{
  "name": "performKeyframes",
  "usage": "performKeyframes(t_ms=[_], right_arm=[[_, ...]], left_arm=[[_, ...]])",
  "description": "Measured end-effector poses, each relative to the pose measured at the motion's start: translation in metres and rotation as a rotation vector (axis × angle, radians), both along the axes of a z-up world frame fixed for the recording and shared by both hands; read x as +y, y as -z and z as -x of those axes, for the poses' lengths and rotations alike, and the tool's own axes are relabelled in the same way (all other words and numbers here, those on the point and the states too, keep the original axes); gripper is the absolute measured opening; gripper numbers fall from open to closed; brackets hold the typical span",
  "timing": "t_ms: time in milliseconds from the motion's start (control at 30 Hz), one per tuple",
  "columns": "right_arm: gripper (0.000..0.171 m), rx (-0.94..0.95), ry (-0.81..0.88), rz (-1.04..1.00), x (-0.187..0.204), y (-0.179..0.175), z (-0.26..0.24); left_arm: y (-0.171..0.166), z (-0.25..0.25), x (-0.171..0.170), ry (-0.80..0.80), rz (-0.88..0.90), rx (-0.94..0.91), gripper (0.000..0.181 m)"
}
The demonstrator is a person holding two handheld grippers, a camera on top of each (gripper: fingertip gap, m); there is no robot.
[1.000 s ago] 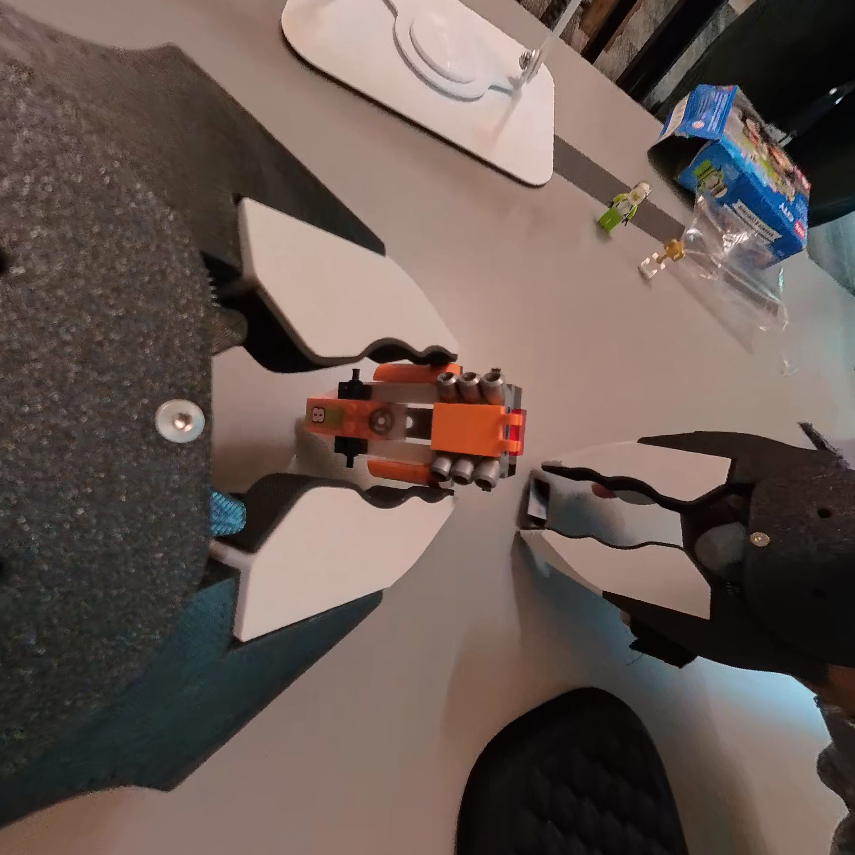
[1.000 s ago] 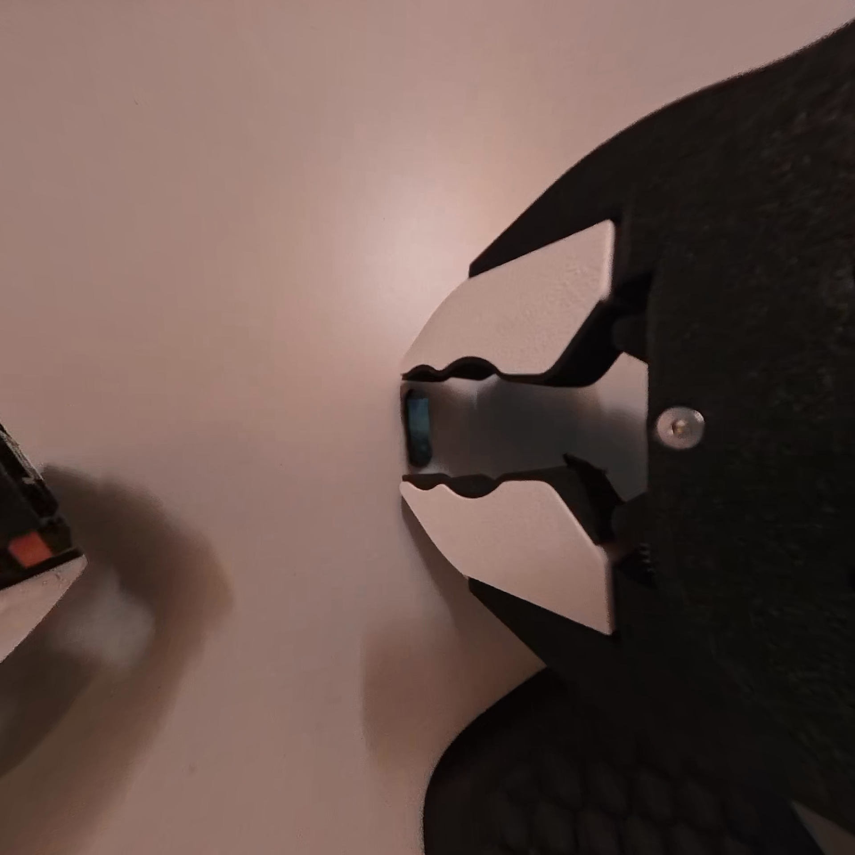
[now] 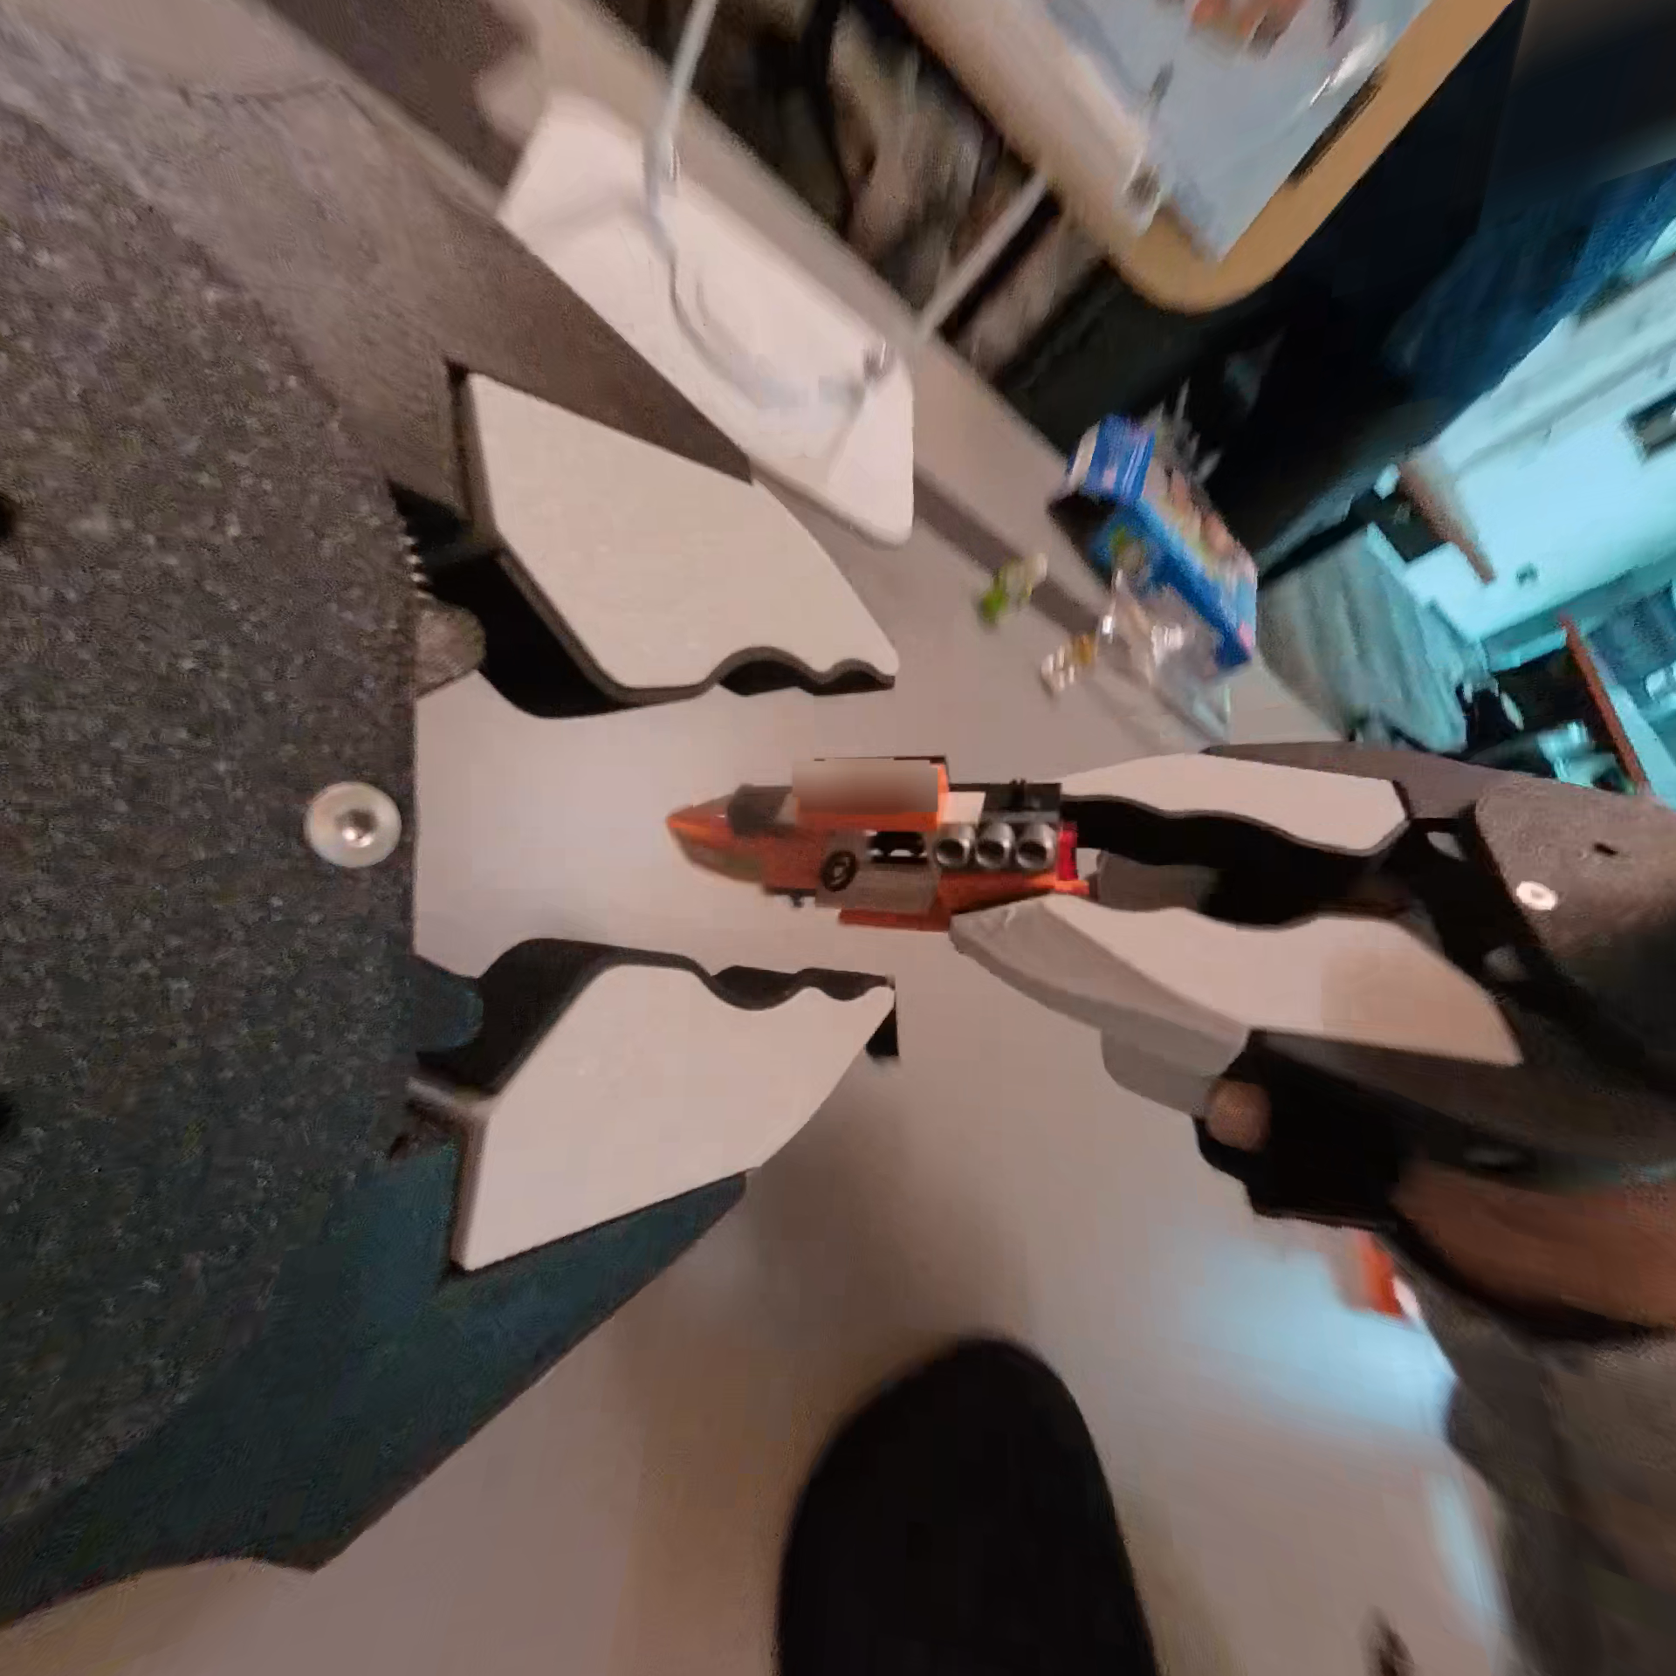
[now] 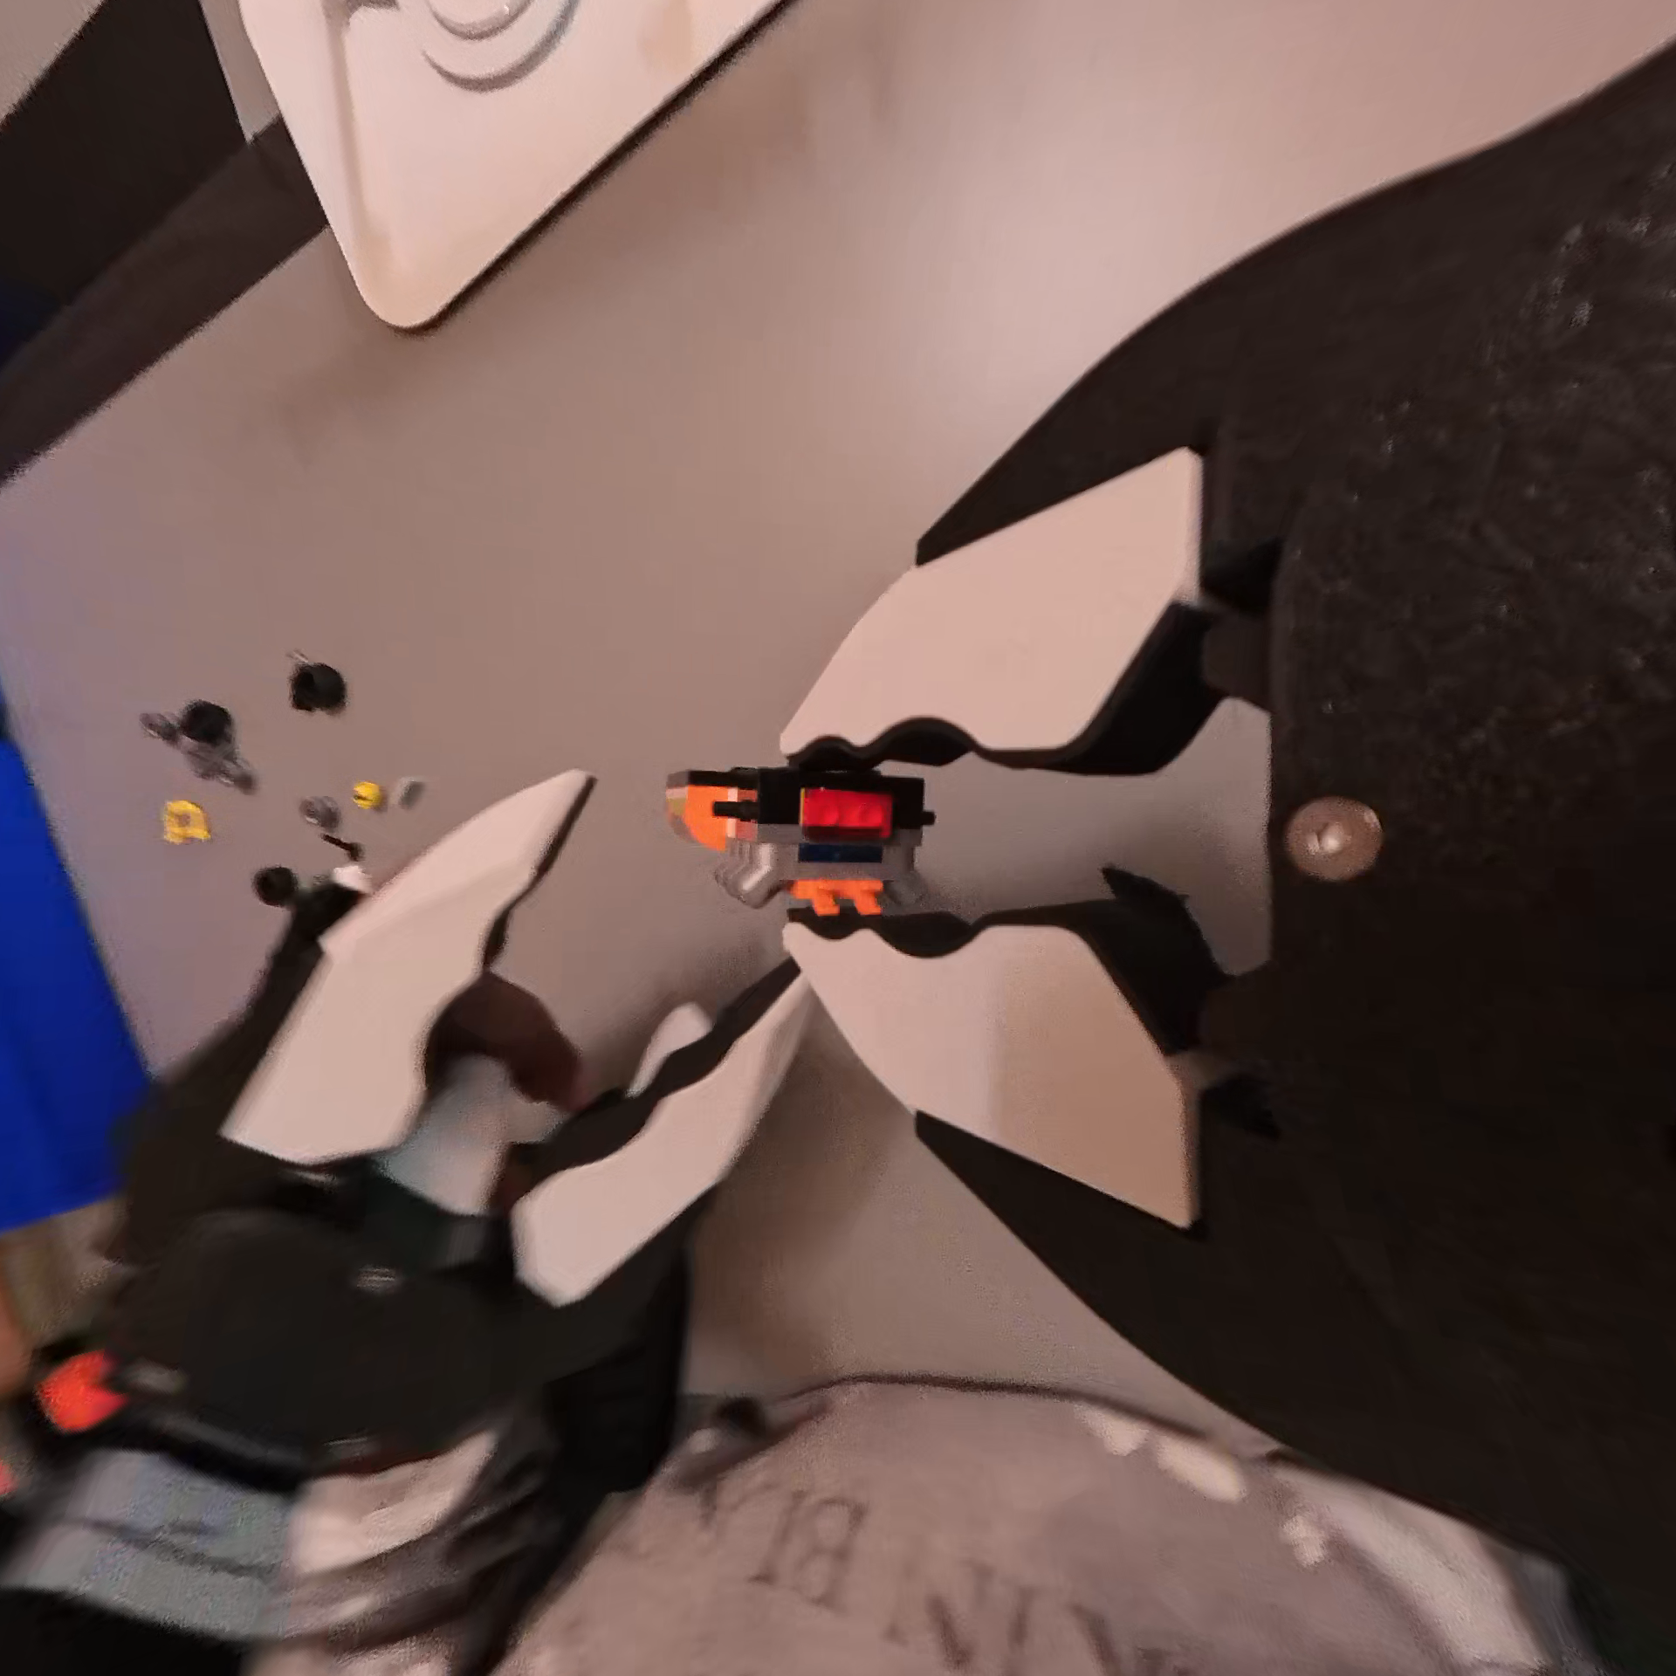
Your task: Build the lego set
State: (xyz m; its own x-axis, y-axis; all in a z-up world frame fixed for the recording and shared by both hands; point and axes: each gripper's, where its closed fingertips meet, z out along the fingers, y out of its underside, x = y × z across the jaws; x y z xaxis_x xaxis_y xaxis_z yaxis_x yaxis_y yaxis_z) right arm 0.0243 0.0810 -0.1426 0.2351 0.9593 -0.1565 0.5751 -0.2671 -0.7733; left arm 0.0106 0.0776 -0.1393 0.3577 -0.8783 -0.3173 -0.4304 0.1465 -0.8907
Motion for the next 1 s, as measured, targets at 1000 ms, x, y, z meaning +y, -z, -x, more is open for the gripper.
performKeyframes(t_ms=[1000], right_arm=[[0.031, -0.290, 0.126, -0.024, 0.008, 0.053, -0.064]], left_arm=[[0.031, 0.016, 0.009, 0.033, 0.241, 0.019, 0.015]])
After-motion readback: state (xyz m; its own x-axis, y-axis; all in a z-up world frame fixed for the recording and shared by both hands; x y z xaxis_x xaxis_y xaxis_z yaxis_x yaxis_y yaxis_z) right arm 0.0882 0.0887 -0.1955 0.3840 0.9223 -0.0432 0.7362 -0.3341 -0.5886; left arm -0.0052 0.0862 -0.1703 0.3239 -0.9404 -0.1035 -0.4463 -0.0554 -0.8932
